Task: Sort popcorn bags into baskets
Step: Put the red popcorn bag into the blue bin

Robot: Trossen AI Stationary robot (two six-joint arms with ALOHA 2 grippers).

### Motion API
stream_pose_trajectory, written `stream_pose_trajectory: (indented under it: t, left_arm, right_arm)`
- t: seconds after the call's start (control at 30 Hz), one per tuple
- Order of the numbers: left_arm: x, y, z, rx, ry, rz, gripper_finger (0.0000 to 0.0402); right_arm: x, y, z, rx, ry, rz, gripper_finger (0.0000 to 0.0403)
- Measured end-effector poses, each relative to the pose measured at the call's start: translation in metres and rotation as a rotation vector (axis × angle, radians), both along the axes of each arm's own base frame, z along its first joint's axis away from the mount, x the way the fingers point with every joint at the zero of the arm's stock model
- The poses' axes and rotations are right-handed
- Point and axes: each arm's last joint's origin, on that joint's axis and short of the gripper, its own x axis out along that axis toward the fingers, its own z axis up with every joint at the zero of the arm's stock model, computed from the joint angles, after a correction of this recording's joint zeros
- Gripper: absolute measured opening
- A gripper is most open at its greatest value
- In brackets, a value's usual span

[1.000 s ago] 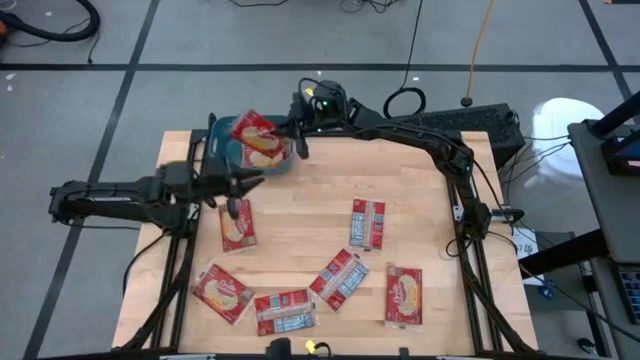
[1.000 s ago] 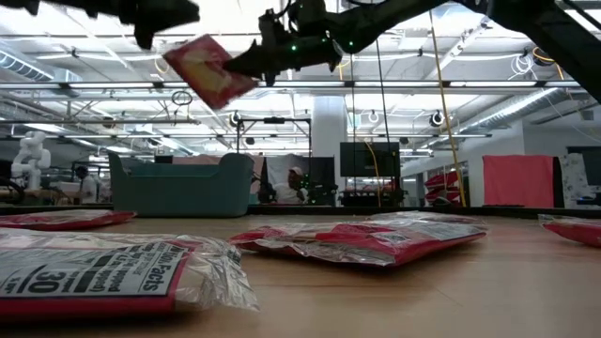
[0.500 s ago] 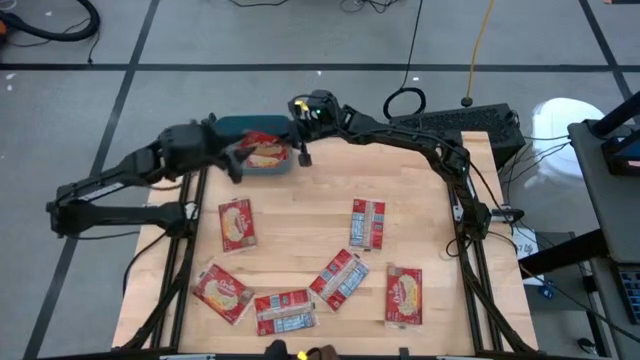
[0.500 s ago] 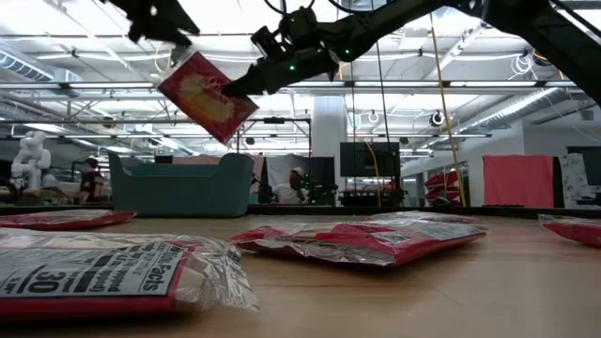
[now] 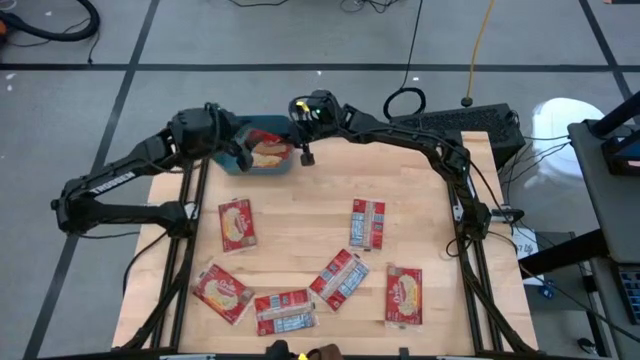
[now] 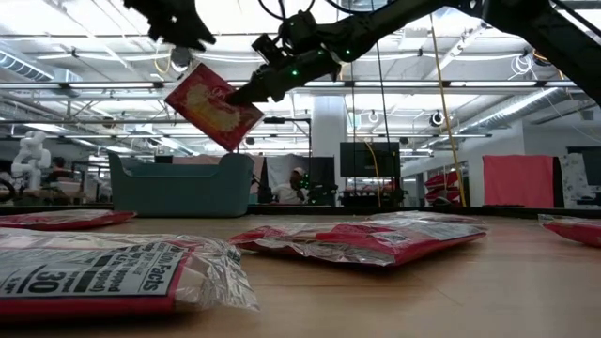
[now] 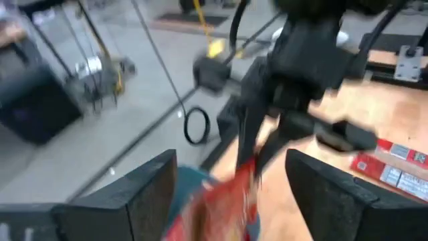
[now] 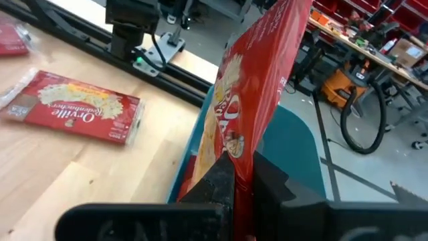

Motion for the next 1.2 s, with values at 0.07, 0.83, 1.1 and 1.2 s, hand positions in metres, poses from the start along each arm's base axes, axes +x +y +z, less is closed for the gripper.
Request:
stream_pose_trajectory:
  t: [0.07,0.83,1.1,1.2]
  left_arm:
    - [0.003,0.002,0.005,0.015,0.054,-0.035,0.0262]
    - [0.062,0.040,-0.025,-0.073,0.715,-0.145,0.0112]
    - [0.054,0.051,-0.025,-0.095,0.713,-0.130,0.0039]
    - [0.045,0.056,-0.020,-0.128,0.668,-0.160,0.0049]
  right_arm:
    - [0.000,0.001,0.000,-0.008,0.000,0.004,0.0013]
    - [0.005,0.008,-0.001,-0.070,0.018,-0.062,0.0013]
    - [0.000,0.014,0.016,-0.046,-0.003,-0.130,0.0076]
    - [-0.011,0.018,0.032,-0.018,0.021,-0.156,0.0117]
